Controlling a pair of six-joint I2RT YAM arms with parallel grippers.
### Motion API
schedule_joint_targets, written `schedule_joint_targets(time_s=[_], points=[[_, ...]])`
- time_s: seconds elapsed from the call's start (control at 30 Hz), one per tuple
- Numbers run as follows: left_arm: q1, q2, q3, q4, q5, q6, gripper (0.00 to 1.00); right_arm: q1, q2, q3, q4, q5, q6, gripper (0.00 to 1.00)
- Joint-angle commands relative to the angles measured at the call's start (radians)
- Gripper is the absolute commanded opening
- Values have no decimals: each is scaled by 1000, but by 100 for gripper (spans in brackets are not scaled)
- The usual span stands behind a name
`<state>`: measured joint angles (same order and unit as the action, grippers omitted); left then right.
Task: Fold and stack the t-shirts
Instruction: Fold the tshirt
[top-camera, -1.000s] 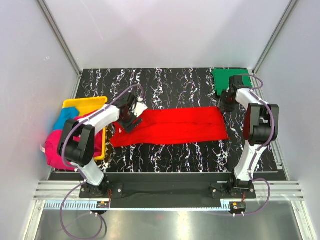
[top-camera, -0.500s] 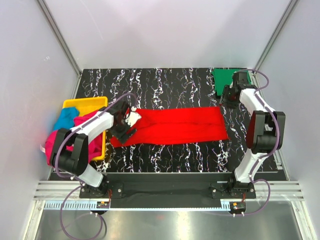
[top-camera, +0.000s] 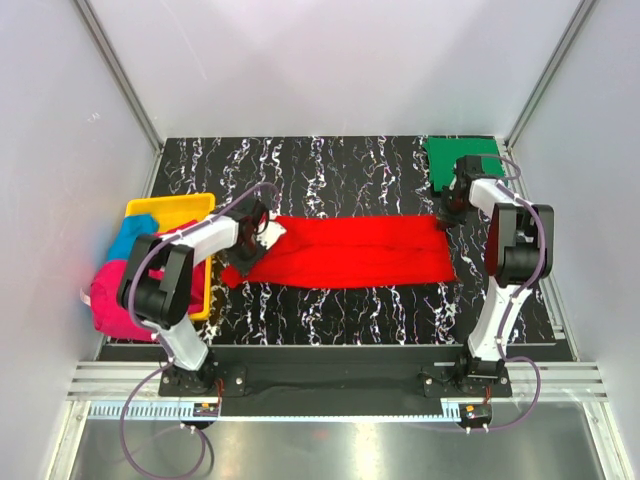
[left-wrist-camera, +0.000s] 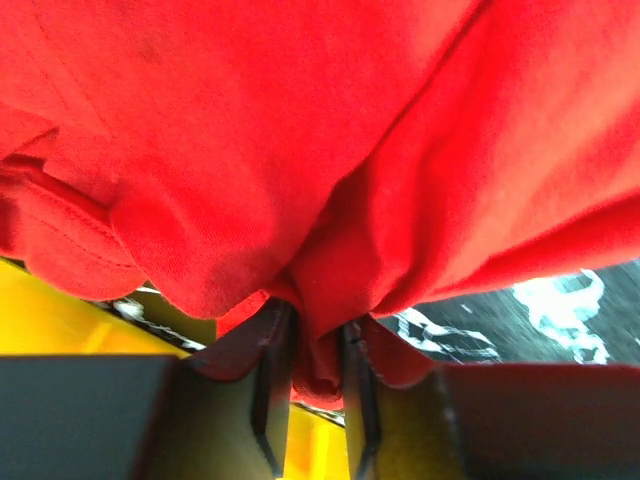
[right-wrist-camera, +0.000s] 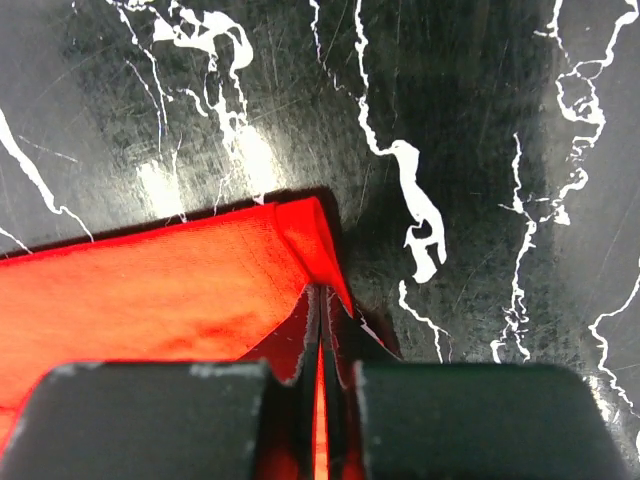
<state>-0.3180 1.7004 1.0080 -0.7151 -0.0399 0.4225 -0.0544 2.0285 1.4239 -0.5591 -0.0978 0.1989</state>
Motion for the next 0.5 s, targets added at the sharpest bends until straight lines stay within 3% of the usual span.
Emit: schedule_joint_targets(time_s=[0.0,0.17,0.47], points=[[3,86,72,118,-98,21,23,-1,-34,-29,-4,24,10,0],[3,192,280,178,-257,50,20,-1,-119,-163,-16,32,66,0],[13,521,746,172,-331,56,23,48,-355,-488,-31,-62,194,0]])
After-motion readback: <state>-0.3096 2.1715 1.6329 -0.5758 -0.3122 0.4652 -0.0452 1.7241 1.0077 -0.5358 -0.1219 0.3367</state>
